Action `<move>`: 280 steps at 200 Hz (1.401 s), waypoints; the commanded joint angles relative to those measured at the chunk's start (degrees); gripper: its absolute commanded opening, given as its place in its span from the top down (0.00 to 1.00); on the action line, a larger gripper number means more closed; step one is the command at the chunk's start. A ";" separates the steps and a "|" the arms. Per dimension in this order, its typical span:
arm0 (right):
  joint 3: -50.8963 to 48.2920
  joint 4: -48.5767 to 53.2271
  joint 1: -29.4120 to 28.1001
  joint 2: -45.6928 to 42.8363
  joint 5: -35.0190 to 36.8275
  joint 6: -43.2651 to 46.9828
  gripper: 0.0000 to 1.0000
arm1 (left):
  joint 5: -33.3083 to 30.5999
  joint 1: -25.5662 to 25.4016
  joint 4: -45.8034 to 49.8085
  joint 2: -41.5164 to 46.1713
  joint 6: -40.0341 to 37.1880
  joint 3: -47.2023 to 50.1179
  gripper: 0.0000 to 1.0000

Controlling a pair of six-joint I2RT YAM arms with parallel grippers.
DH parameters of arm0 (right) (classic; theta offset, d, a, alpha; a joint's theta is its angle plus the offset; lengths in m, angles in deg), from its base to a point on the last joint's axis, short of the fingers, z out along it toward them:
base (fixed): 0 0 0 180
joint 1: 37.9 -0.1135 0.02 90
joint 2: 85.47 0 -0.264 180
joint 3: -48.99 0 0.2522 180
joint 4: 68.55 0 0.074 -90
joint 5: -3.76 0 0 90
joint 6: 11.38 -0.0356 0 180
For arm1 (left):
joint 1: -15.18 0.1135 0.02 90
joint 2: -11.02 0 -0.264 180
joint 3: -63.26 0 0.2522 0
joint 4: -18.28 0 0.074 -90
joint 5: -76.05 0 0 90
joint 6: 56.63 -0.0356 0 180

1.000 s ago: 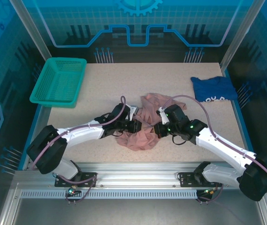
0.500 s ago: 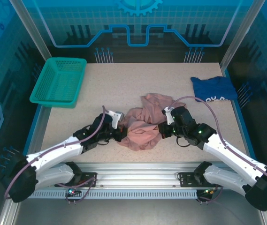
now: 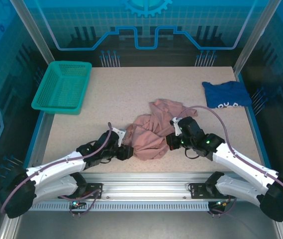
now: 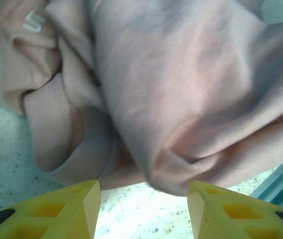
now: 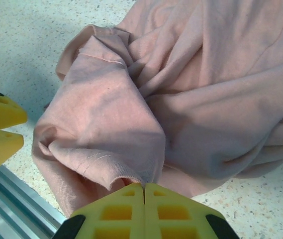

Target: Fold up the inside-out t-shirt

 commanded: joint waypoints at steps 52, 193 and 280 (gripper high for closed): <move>0.39 -2.84 -1.09 -0.92 -3.83 0.97 1.00 | -0.92 -6.02 -2.58 -15.69 -12.38 -14.36 0.45; 3.12 -3.89 -1.08 0.24 -4.04 3.46 1.00 | 10.98 3.56 -11.17 -19.96 -7.43 -19.52 1.00; 6.15 -15.68 -0.93 11.10 -1.86 -9.23 1.00 | -9.30 5.10 0.80 -21.09 -4.13 -23.09 0.82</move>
